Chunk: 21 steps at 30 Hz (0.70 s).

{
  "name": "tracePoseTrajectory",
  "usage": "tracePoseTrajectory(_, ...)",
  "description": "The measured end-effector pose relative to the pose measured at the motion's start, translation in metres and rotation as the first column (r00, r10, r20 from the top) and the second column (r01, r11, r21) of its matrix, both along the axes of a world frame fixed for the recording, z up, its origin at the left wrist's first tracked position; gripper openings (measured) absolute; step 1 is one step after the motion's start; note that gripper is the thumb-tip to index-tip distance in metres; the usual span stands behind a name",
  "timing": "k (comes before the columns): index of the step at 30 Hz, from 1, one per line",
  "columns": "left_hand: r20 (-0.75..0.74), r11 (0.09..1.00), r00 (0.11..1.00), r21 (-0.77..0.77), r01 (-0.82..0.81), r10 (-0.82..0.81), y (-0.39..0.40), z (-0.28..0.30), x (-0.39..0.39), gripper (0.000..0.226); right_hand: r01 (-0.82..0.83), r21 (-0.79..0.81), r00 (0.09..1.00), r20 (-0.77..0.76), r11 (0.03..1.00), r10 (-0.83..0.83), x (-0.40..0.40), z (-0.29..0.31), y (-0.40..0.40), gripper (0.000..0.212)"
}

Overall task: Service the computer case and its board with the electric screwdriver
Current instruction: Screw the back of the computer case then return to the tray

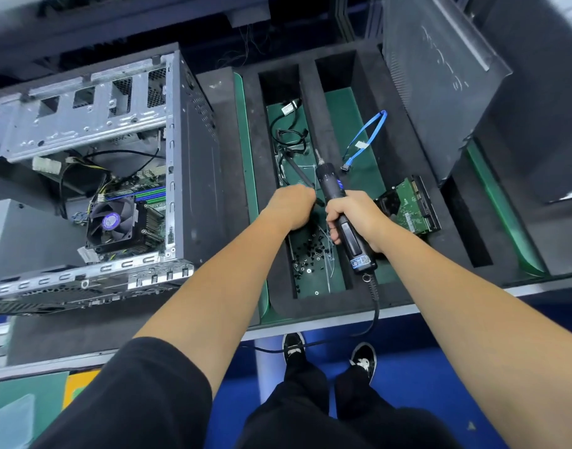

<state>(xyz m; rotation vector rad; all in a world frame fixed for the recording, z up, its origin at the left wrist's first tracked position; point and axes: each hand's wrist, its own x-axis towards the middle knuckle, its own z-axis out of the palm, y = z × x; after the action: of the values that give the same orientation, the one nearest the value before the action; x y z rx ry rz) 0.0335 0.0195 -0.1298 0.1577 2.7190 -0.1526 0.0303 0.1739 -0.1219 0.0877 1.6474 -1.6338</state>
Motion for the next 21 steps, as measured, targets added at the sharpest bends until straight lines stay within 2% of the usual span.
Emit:
tracePoseTrajectory(2, -0.133, 0.994, 0.991, -0.109, 0.010, -0.024, -0.010, 0.004, -0.005, 0.019, -0.002, -0.003, 1.000, 0.006, 1.000, 0.002, -0.001, 0.000, 0.001, 0.020)
tracePoseTrajectory(3, -0.133, 0.986, 0.990, -0.166, 0.034, -0.056, -0.014, 0.005, -0.007, 0.016, -0.008, -0.005, 1.000, 0.009, 1.000, 0.008, -0.002, 0.000, 0.002, 0.020)
tracePoseTrajectory(6, -0.015, 0.943, 0.990, -0.307, 0.129, -0.141, -0.013, 0.000, -0.004, 0.010, -0.021, -0.011, 0.999, 0.023, 1.000, 0.021, -0.002, 0.001, 0.003, 0.027)
tracePoseTrajectory(12, 0.068, 0.905, 0.992, -0.407, 0.127, -0.109, 0.006, -0.029, -0.005, 0.028, -0.004, -0.006, 1.000, 0.011, 1.000, 0.004, -0.001, 0.000, 0.001, 0.032)
tracePoseTrajectory(14, 0.076, 0.896, 0.989, -0.421, 0.145, -0.124, 0.008, -0.034, -0.004, 0.029, -0.004, -0.007, 1.000, 0.015, 1.000, 0.004, -0.002, 0.000, 0.001, 0.030)
tracePoseTrajectory(21, 0.081, 0.927, 0.978, -0.310, 0.209, -0.193, 0.017, -0.037, 0.003, 0.025, -0.016, -0.002, 1.000, 0.021, 1.000, 0.016, -0.005, -0.002, 0.001, 0.026)
